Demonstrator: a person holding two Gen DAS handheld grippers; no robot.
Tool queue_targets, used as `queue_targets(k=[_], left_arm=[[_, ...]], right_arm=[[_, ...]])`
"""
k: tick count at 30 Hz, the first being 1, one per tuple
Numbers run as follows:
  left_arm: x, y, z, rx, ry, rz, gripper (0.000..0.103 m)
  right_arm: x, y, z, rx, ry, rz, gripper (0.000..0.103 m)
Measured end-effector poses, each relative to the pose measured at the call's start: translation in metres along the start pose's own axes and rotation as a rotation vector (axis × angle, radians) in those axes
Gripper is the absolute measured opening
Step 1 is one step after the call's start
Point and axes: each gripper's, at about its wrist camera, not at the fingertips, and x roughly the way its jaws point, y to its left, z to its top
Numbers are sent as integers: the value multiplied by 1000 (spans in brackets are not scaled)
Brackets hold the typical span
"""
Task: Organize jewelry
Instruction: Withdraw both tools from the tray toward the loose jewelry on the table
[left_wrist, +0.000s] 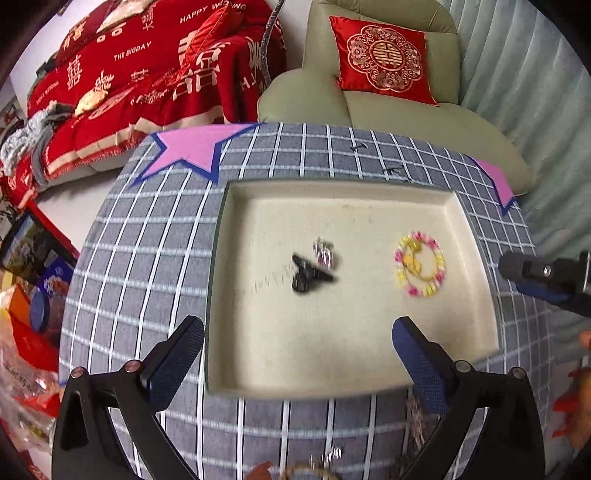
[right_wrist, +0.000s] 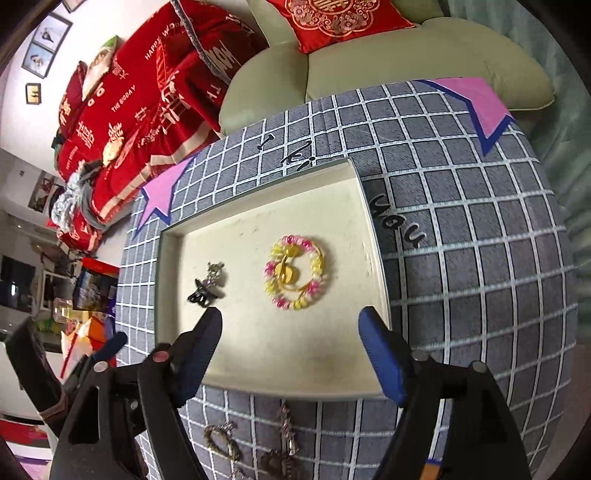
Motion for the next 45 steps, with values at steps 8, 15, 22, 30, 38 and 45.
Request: queue_targets(k=[8,15,22,30,38,45], left_arm=[[-19,20,-42,-6,44,6,103],[-33,34,-81,29,71,45,103],[-37,42,-114,39,120,52,103],[-28,52,-138,14,175,60,103],[-13,59,-150,-35,232,34,103],[-1,61,-153,-77,256,-7,103]], right_arm=[[-25,0,-32,32,-23,-1,82],[-40,1,-63,41,-36,-13,83],[-47,4,-100,27,-44,-47,83],[-42,4,-138,18,1,-110,83],[-24,-5,-178,21,125,-153,83],[-5,-2,-203,-36,199,-191,83]])
